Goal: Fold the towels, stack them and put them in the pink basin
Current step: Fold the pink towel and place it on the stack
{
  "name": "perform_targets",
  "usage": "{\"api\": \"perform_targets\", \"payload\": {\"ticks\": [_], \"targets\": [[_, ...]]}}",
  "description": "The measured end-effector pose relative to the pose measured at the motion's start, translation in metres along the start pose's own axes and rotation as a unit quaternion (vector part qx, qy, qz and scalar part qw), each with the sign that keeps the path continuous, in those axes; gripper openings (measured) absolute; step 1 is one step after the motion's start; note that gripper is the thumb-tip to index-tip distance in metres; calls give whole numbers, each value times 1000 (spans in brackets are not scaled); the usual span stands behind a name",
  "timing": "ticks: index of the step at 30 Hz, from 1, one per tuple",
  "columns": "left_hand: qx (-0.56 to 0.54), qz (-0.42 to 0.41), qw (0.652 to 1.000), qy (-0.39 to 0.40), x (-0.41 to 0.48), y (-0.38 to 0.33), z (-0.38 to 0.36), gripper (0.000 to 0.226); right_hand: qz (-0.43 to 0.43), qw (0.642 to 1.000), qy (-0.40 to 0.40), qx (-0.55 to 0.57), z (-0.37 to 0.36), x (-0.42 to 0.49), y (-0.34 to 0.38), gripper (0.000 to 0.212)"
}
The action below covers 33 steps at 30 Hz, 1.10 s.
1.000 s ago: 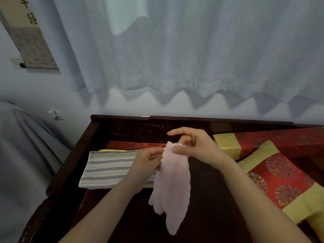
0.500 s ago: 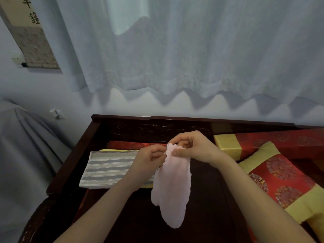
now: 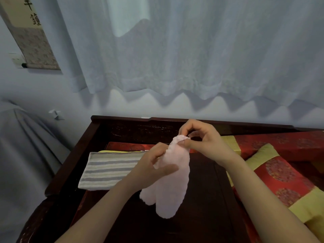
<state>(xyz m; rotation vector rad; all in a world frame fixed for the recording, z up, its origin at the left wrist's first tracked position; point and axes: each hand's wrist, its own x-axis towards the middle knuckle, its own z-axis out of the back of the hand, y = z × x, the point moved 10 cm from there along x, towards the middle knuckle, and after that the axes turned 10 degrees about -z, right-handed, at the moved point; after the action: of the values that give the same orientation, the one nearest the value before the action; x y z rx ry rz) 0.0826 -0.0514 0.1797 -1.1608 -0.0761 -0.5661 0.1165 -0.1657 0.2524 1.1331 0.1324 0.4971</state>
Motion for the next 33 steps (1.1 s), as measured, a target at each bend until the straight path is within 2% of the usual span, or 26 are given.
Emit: {"api": "perform_targets", "payload": {"ticks": [2,6,9,12,14,17,18,20,22,24,27,30,33], "targets": [[13,0,999,31,0,-1,-3,42,6,1000,-6,3,6,0,4,18],[34,2,994,107,-14,7,-18,22,2,996,-58,69,37,-1,3,14],[41,54,990,125,-29,25,-22,24,-9,992,-91,91,60,-3,-6,12],[50,76,986,140,-37,33,-24,14,-39,987,-114,105,74,-7,-23,14],[69,48,989,118,-33,26,-13,15,-65,980,-142,124,86,-12,-37,13],[26,-20,999,10,-20,8,20,35,-86,959,-213,167,111,-22,-55,18],[24,-18,1000,6,-16,9,25,41,-89,953,-229,176,117,-25,-58,20],[89,2,993,73,-16,20,18,47,-95,948,-242,183,123,-27,-61,23],[144,36,979,142,-22,41,8,42,-94,948,-240,189,124,-25,-60,20],[161,48,973,158,-24,54,12,30,-92,951,-228,186,122,-24,-61,12],[166,32,980,102,-17,45,34,27,-98,950,-232,184,125,-27,-64,10],[76,-7,997,8,-8,15,55,20,-90,940,-254,207,138,-33,-54,9],[119,-66,989,49,-3,-2,50,12,-56,947,-247,197,150,-33,-32,18]]}}
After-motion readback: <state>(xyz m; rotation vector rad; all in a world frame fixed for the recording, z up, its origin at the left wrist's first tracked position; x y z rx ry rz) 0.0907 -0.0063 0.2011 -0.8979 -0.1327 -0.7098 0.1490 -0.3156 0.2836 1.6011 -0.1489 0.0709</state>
